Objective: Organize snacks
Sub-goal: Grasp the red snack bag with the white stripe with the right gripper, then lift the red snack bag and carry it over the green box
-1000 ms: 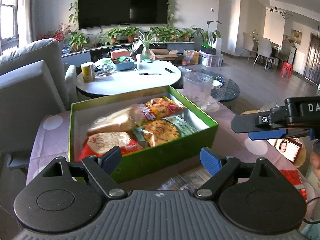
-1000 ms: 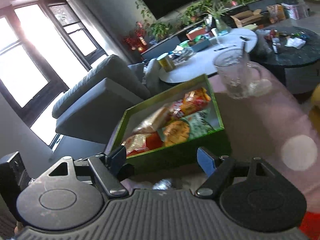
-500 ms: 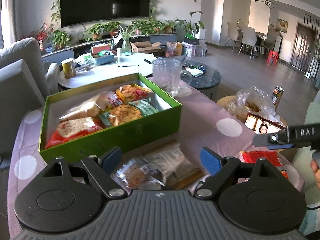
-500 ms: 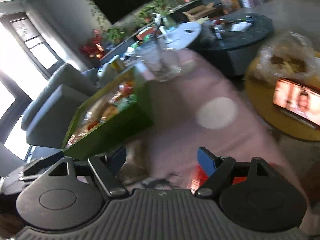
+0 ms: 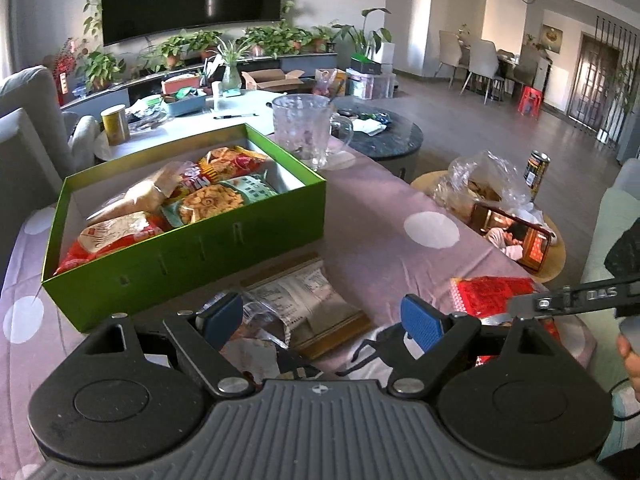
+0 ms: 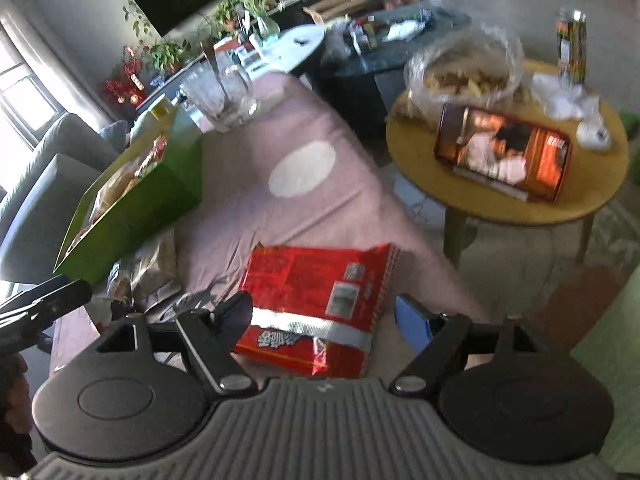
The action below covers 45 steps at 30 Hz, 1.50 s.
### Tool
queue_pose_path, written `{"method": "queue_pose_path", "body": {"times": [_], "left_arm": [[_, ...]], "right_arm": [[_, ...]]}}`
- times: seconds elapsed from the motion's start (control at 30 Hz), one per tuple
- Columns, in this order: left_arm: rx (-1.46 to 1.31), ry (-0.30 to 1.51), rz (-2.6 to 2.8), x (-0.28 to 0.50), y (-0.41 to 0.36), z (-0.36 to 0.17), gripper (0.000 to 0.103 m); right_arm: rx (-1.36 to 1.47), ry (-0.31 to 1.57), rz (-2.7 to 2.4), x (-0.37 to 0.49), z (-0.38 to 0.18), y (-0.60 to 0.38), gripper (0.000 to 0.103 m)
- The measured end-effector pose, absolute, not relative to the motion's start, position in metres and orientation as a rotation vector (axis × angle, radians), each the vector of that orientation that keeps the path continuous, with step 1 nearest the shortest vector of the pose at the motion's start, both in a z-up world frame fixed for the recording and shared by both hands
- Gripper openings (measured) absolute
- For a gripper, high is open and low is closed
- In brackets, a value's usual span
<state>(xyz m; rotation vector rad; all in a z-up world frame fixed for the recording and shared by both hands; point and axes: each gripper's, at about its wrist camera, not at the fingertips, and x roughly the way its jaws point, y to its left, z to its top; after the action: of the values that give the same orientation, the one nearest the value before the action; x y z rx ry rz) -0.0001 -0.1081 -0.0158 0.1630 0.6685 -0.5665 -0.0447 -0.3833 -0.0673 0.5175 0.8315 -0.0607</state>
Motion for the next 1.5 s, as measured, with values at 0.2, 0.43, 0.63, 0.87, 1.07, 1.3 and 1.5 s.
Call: {"method": "queue_pose_path", "body": {"times": [0.2, 0.43, 0.63, 0.87, 1.07, 1.3, 1.5], "left_arm": [[0.146, 0.689, -0.561, 0.002, -0.102, -0.019, 0.085], [0.111, 0.739, -0.666, -0.007, -0.103, -0.026, 0.083], [0.134, 0.817, -0.715, -0.008, -0.118, -0.041, 0.062], [0.15, 0.875, -0.691, -0.005, -0.12, -0.053, 0.062], [0.126, 0.891, -0.693, -0.004, -0.117, -0.055, 0.057], [0.104, 0.91, -0.71, 0.0, -0.117, -0.057, 0.055], [0.114, 0.936, -0.68, 0.002, -0.119, -0.063, 0.078]], "right_arm": [[0.459, 0.84, 0.071, -0.022, -0.067, -0.354, 0.05], [0.434, 0.864, 0.189, -0.001, -0.069, -0.328, 0.05], [0.417, 0.876, 0.232, 0.005, -0.067, -0.318, 0.05], [0.399, 0.879, 0.263, 0.005, -0.067, -0.313, 0.051], [0.399, 0.872, 0.253, 0.002, -0.063, -0.318, 0.051], [0.42, 0.904, 0.28, 0.006, -0.068, -0.314, 0.052], [0.406, 0.907, 0.283, 0.005, -0.068, -0.311, 0.053]]}}
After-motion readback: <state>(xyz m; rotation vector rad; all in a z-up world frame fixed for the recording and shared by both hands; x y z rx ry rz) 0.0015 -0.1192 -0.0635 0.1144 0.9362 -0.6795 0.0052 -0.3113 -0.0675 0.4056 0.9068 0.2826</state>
